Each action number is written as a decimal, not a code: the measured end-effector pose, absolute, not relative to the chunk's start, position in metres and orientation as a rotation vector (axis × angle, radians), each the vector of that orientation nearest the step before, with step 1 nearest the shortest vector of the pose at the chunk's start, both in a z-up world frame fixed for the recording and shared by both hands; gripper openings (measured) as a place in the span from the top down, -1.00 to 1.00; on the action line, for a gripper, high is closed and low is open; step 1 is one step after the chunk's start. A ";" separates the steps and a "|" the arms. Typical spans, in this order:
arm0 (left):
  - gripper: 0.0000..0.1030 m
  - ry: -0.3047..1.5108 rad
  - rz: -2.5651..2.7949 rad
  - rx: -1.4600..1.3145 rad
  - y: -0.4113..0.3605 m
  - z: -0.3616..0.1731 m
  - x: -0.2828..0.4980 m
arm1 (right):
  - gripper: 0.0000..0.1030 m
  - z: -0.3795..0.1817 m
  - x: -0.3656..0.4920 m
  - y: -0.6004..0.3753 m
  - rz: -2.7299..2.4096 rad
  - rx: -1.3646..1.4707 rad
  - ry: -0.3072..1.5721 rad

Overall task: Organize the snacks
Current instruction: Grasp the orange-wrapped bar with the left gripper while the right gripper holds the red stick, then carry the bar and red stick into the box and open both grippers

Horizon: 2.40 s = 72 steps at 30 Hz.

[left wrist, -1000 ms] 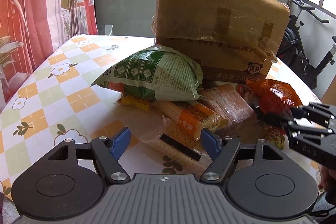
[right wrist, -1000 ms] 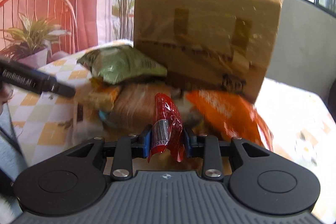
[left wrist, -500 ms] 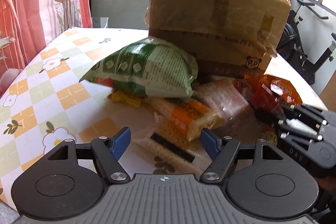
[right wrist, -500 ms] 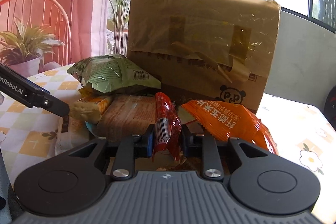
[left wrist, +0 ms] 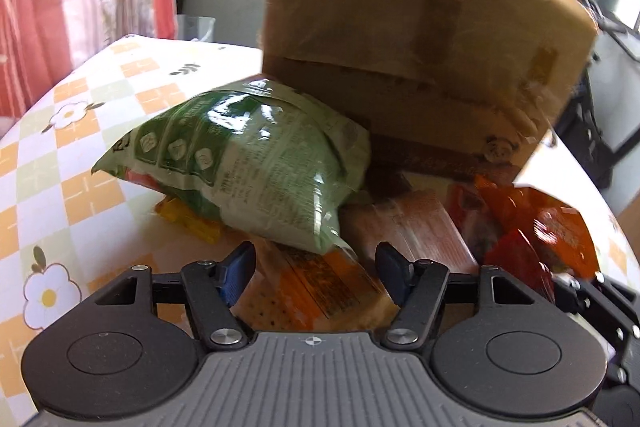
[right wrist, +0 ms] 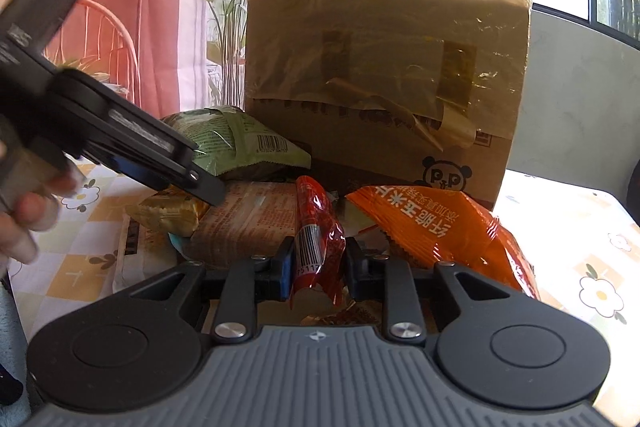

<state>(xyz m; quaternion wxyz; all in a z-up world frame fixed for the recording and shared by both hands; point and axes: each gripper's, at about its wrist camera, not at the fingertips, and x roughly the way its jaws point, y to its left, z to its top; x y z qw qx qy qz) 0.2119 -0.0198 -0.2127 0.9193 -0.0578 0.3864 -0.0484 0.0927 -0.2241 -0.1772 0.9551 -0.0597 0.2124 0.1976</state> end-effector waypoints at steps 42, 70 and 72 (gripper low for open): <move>0.25 0.863 -0.085 -0.165 0.023 -0.195 0.170 | 0.49 -0.180 0.098 -0.226 0.385 -0.114 0.466; 0.25 0.622 -0.114 -0.164 0.044 -0.133 0.123 | 0.52 -0.133 0.088 -0.229 0.375 -0.079 0.398; 0.25 0.595 -0.114 -0.145 0.043 -0.128 0.125 | 0.52 -0.128 0.091 -0.230 0.374 -0.070 0.395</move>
